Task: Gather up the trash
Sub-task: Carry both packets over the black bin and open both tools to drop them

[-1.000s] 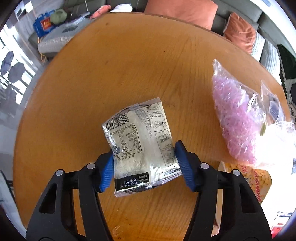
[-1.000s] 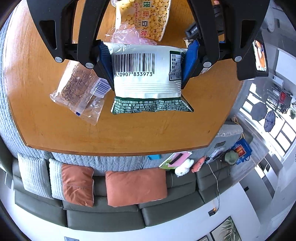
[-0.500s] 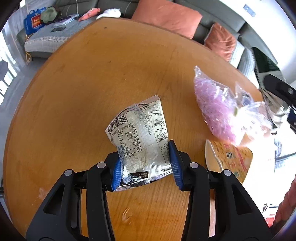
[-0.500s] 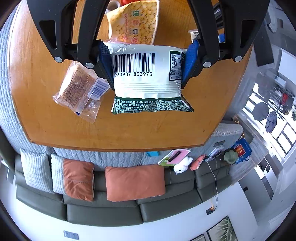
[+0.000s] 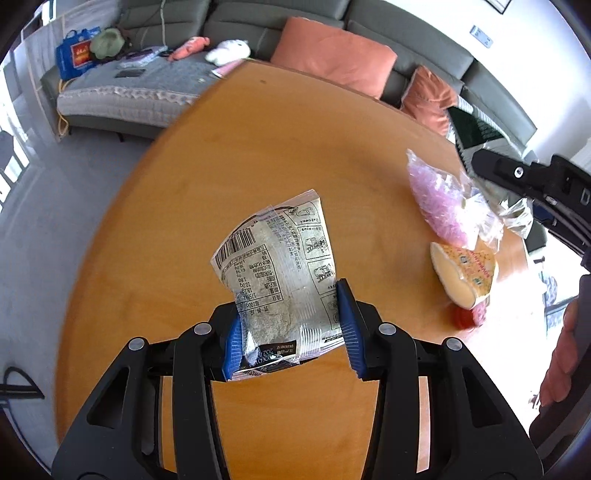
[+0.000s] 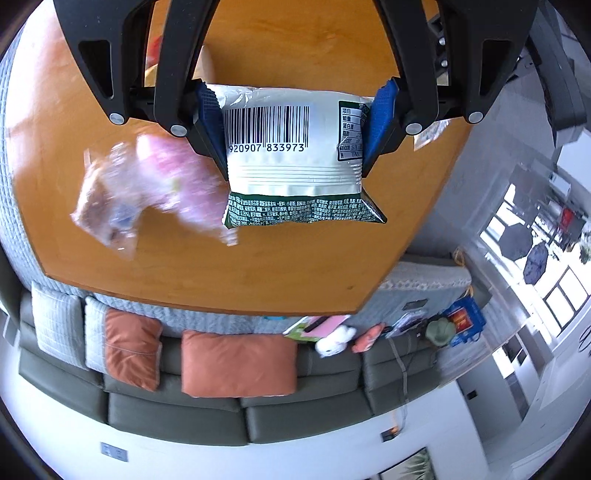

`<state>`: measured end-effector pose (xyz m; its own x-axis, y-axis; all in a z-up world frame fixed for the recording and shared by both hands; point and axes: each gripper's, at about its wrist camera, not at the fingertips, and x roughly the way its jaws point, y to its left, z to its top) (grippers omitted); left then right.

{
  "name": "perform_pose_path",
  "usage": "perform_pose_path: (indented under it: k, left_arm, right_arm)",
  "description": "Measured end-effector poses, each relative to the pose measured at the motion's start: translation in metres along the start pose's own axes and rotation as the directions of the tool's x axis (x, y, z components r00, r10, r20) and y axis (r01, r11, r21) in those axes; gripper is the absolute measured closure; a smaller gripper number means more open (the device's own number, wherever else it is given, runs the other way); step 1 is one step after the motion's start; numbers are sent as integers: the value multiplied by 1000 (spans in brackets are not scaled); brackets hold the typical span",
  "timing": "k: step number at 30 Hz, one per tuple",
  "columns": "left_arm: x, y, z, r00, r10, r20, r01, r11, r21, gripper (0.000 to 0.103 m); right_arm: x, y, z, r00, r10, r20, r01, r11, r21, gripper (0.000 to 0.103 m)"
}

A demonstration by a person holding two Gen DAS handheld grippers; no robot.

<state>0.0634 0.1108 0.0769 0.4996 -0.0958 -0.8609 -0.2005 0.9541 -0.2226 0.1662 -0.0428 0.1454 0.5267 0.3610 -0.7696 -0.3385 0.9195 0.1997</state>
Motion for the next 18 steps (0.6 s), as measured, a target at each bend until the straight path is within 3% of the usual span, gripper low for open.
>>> perform_pose_path:
  k: [11, 18]
  left_arm:
    - [-35, 118, -8, 998, 47, 28, -43, 991, -127, 59]
    - [-51, 202, -27, 994, 107, 31, -96, 965, -243, 59]
  right_arm:
    - [24, 129, -28, 993, 90, -77, -99, 988, -116, 37]
    - [46, 215, -44, 977, 149, -150, -178, 962, -207, 37]
